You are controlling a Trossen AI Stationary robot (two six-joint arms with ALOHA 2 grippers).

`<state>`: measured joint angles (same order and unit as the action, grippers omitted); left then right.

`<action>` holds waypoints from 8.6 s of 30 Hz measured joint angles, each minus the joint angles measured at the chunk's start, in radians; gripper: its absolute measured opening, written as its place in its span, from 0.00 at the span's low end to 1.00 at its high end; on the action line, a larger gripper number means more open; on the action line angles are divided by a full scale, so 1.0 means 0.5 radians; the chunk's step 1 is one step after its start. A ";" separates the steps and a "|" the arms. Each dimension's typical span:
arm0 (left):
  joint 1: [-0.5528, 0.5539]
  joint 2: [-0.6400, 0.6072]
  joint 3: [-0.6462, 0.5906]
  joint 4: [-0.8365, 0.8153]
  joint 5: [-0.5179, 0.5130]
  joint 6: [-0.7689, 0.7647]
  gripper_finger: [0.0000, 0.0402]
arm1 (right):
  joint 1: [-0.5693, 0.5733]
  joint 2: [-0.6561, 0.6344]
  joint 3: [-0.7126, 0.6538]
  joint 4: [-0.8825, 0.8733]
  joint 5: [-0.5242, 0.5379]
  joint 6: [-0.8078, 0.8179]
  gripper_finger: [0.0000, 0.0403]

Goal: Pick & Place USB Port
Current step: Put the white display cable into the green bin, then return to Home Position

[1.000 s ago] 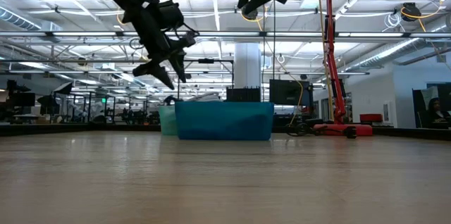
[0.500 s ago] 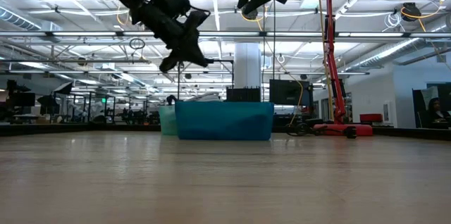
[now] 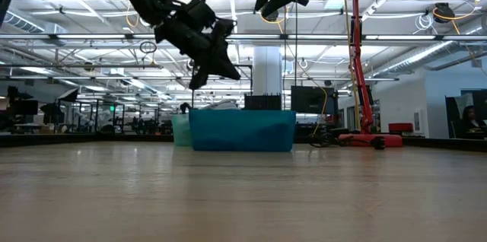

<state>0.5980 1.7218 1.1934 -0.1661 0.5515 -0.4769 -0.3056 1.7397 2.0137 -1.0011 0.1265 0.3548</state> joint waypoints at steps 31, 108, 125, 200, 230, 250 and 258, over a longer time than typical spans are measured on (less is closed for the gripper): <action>0.182 0.234 0.012 0.067 0.027 0.039 0.00 | 0.118 0.000 -0.183 0.020 -0.149 0.068 0.31; -0.520 -1.401 0.112 -0.941 -0.743 0.277 0.00 | 0.418 -0.002 -0.183 0.317 -0.309 0.235 0.23; -1.240 -1.692 -0.301 -1.018 -1.141 0.076 0.00 | 1.094 -0.138 -0.185 0.509 -0.201 0.020 0.00; -1.316 -1.718 -0.473 -0.770 -1.213 -0.160 0.00 | 0.645 -3.066 -3.903 2.010 -0.004 -0.133 0.00; -1.315 -1.717 -0.473 -0.861 -1.262 -0.123 0.00 | 0.373 -3.472 -3.892 1.955 -0.052 -0.388 0.00; -1.209 -2.158 -1.542 -0.089 -1.343 -0.394 0.00 | 0.374 -3.454 -3.892 2.211 -0.043 -0.353 0.00; -1.209 -2.424 -1.781 -0.144 -1.535 -0.481 0.00 | 0.374 -3.453 -3.892 2.221 -0.046 -0.354 0.00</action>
<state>-0.0067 0.5096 0.3030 -0.2379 -0.2161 -0.7173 -0.1188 0.0132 0.0677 0.1095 0.1036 0.1780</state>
